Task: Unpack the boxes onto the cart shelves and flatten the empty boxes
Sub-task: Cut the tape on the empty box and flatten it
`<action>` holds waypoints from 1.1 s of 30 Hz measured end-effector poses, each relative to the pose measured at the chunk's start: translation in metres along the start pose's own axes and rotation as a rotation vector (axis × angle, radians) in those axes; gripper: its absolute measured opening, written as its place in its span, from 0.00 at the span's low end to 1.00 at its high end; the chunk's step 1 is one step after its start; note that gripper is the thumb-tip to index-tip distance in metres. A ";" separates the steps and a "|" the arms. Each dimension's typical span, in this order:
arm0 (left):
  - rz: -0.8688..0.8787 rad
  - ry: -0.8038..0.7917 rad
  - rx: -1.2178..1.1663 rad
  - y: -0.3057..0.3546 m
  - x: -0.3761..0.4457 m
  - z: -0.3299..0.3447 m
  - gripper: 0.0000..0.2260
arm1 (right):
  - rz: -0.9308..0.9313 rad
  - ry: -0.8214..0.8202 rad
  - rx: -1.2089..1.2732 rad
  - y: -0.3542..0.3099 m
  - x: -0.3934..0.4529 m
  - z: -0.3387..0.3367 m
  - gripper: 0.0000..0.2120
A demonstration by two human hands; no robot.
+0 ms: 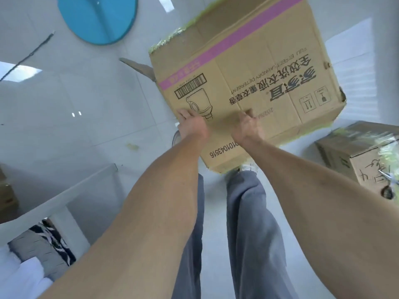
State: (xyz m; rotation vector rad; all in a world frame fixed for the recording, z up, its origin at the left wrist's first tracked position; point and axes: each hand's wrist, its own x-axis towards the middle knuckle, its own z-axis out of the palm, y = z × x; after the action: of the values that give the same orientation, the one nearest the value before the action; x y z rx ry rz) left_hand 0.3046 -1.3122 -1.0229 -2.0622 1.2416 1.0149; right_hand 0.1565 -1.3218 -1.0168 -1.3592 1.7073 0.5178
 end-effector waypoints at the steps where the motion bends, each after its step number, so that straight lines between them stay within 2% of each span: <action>1: 0.009 0.006 0.018 -0.003 0.004 0.009 0.33 | 0.007 -0.002 -0.002 -0.005 0.004 0.011 0.25; 4: 0.027 0.006 0.066 -0.007 0.004 0.034 0.45 | 0.079 0.012 -0.006 -0.022 0.004 0.038 0.26; 7: -0.104 -0.015 0.053 -0.020 0.012 0.038 0.45 | 0.024 0.075 -0.076 -0.039 -0.010 0.052 0.22; 10: -0.350 -0.129 -0.148 -0.066 0.035 0.016 0.34 | -0.104 0.343 -0.131 -0.057 -0.018 0.045 0.15; 12: -0.348 -0.257 -0.247 -0.103 0.051 0.004 0.24 | -0.101 0.572 -0.098 -0.063 -0.013 0.031 0.18; 14: -0.320 -0.247 -0.230 -0.139 0.058 -0.007 0.19 | -0.108 0.682 -0.091 -0.070 -0.002 0.018 0.26; 16: -0.327 -0.085 -0.222 -0.164 0.057 -0.006 0.22 | -0.060 0.559 -0.102 -0.071 0.007 0.014 0.33; 17: -0.331 -0.044 -0.208 -0.167 0.055 -0.004 0.24 | -0.009 0.453 -0.098 -0.069 0.012 0.016 0.36; 19: -0.349 -0.042 -0.291 -0.169 0.050 0.014 0.25 | 0.106 0.246 -0.136 -0.059 0.021 0.017 0.47; 21: -0.422 -0.032 -0.449 -0.159 0.043 0.041 0.21 | 0.153 0.186 -0.217 -0.041 0.032 0.013 0.56; 24: -0.524 -0.097 -0.788 -0.133 0.026 0.090 0.17 | 0.166 0.252 -0.206 -0.018 0.050 0.000 0.58; 26: -0.592 -0.304 -1.151 -0.110 0.017 0.125 0.14 | 0.187 0.336 -0.133 -0.004 0.055 -0.002 0.54; 28: -0.715 -0.494 -1.444 -0.086 0.001 0.151 0.13 | 0.179 0.429 -0.036 0.007 0.054 0.004 0.45; 31: -0.791 -0.607 -1.774 -0.048 -0.010 0.186 0.21 | 0.136 0.492 -0.011 0.021 0.047 0.023 0.37; 33: -0.819 -0.634 -1.999 -0.022 -0.013 0.201 0.22 | 0.108 0.508 -0.060 0.026 0.043 0.039 0.35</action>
State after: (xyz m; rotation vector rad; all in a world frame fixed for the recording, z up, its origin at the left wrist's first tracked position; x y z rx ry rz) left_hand 0.2538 -1.1467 -1.1276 -2.2492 -1.5912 2.4159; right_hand 0.1459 -1.3087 -1.0780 -1.5364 2.1969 0.2972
